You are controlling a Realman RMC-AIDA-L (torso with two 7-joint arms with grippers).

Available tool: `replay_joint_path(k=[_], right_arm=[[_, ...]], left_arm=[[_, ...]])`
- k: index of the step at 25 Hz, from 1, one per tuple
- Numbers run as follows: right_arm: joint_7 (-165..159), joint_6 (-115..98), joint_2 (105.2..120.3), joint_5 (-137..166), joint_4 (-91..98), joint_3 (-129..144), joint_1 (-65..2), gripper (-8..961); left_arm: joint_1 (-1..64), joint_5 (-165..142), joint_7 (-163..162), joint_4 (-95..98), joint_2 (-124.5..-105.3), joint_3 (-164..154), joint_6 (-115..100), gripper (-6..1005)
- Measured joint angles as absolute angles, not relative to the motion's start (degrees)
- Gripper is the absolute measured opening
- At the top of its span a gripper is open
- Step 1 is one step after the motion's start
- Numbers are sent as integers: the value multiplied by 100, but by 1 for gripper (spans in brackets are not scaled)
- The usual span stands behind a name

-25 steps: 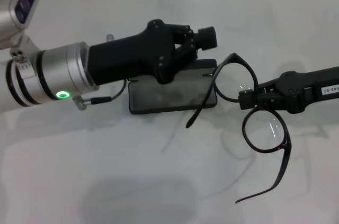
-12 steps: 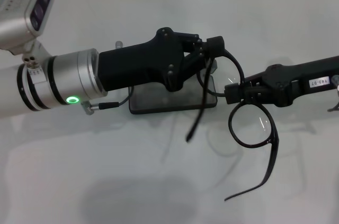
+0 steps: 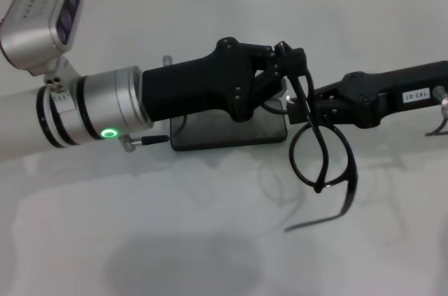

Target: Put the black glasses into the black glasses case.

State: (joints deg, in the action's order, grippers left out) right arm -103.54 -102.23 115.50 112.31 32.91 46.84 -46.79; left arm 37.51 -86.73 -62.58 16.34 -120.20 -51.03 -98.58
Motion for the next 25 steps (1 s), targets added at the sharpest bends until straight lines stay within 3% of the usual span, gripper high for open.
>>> replay_joint_path(k=[17, 25], right_arm=[[-10347, -10030, 11476, 11219, 3261, 4626, -4611, 137], [-10450, -9589, 11312, 10674, 3225, 4388, -4388, 139]], left_arm=[[3617, -8064, -6242, 1678, -11948, -5056, -10342, 25], [3221, -7824, -6239, 1859, -11829, -5060, -11214, 26]])
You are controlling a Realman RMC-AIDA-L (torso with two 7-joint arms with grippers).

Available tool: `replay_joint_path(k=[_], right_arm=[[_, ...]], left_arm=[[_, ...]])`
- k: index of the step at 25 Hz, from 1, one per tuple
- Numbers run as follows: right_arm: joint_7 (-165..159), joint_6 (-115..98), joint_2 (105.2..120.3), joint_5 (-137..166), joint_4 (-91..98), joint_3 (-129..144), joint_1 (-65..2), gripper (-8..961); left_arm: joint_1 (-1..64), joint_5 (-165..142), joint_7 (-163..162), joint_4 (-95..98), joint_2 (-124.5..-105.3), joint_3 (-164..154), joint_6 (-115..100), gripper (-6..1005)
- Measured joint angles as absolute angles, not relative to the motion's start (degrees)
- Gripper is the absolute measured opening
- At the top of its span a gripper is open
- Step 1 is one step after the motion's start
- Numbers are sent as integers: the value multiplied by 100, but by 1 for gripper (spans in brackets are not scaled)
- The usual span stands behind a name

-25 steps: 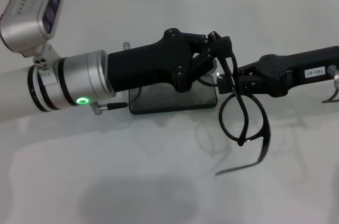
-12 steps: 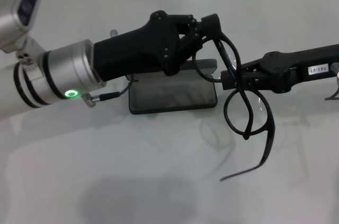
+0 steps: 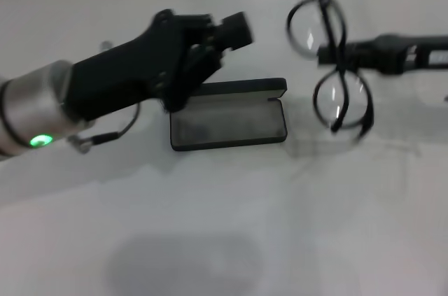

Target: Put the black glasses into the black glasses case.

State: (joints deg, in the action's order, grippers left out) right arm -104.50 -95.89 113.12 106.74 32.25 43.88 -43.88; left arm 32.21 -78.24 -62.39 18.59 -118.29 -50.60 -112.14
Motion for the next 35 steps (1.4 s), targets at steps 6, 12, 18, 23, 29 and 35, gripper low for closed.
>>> replay_joint_path(k=[6, 12, 18, 23, 29, 35], right_arm=[[-10455, -9325, 11252, 10148, 2887, 3672, -4340, 141], [-10449, -9277, 11323, 9617, 2755, 3681, -4511, 143], [-10380, -9242, 11580, 9528, 2612, 3977, -4760, 144], [-10253, -9196, 11584, 9379, 2412, 4327, -4801, 146], [-10133, -9203, 11586, 9350, 2373, 4501, -4766, 147], [-9991, -9144, 11590, 9325, 2230, 4485, -4766, 149]], left_arm=[[2771, -8045, -6170, 2269, -11830, -5246, -11381, 27], [2862, -8883, -5991, 2257, -11789, -5329, -11264, 27], [3097, -8939, -5960, 2098, -11989, -5330, -10852, 28], [3398, -8732, -5931, 1568, -11997, -5310, -10473, 29], [3517, -8727, -6054, 1535, -11999, -5299, -10357, 29], [3663, -8765, -6216, 1531, -12008, -5341, -10359, 30]])
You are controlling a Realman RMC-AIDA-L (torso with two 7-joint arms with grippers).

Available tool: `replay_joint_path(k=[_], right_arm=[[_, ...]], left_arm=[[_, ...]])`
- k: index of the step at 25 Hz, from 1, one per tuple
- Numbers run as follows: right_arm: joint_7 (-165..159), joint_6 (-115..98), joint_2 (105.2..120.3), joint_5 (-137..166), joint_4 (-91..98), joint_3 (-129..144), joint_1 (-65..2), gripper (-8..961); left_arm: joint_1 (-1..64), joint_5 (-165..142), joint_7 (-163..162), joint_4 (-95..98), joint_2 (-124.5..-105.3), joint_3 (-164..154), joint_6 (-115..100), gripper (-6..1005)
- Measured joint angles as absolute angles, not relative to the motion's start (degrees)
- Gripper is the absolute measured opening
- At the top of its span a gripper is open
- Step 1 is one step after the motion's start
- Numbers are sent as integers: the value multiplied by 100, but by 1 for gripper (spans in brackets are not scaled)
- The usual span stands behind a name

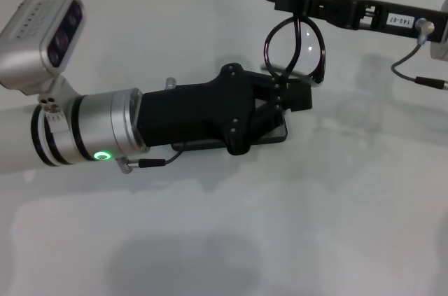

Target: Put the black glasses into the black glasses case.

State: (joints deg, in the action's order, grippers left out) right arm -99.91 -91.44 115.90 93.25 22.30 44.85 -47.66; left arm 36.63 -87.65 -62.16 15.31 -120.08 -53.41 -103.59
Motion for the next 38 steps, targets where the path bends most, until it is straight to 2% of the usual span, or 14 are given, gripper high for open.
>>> replay_joint_path(k=[26, 38], right_arm=[[-9898, -9040, 11599, 9121, 2052, 4825, -4969, 157], [-9470, -9219, 11575, 9113, 2047, 4812, -4863, 160]], left_arm=[[3792, -8753, -6277, 1522, -12024, -5414, -10138, 33], [3792, -8608, -6363, 1359, -12007, -5379, -10068, 35]])
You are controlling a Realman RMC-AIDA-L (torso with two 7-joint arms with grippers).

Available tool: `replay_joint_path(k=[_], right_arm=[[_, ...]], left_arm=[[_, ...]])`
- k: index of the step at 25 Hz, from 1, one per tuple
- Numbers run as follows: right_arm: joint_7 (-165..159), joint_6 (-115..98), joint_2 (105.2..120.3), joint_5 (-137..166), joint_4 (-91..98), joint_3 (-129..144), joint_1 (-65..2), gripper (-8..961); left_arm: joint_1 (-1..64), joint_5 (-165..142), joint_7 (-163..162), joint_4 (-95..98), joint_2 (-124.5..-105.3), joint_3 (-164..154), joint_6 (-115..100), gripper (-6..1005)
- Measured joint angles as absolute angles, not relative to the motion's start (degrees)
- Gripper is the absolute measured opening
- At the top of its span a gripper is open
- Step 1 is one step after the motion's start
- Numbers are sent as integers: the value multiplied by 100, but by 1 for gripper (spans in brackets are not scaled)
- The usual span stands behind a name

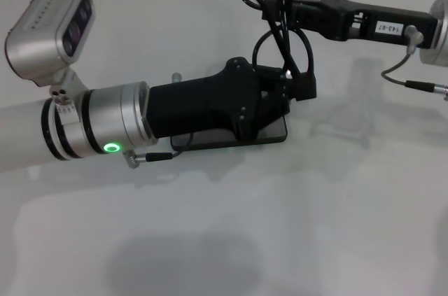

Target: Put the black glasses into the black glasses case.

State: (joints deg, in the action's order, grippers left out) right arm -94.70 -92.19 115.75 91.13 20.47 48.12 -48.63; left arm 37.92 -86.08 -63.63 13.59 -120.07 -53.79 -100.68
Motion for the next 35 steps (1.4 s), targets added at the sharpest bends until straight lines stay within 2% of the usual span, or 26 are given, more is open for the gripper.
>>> replay_joint_path(k=[25, 35], right_arm=[[-8830, -9452, 11566, 9122, 2031, 4793, -4745, 167], [-8595, -9439, 11538, 9110, 2303, 4764, -4523, 170]], left_arm=[[3780, -8450, -6608, 1419, -11990, -5368, -10063, 38], [3401, -8401, -6972, 1958, -11866, -5386, -10721, 39]])
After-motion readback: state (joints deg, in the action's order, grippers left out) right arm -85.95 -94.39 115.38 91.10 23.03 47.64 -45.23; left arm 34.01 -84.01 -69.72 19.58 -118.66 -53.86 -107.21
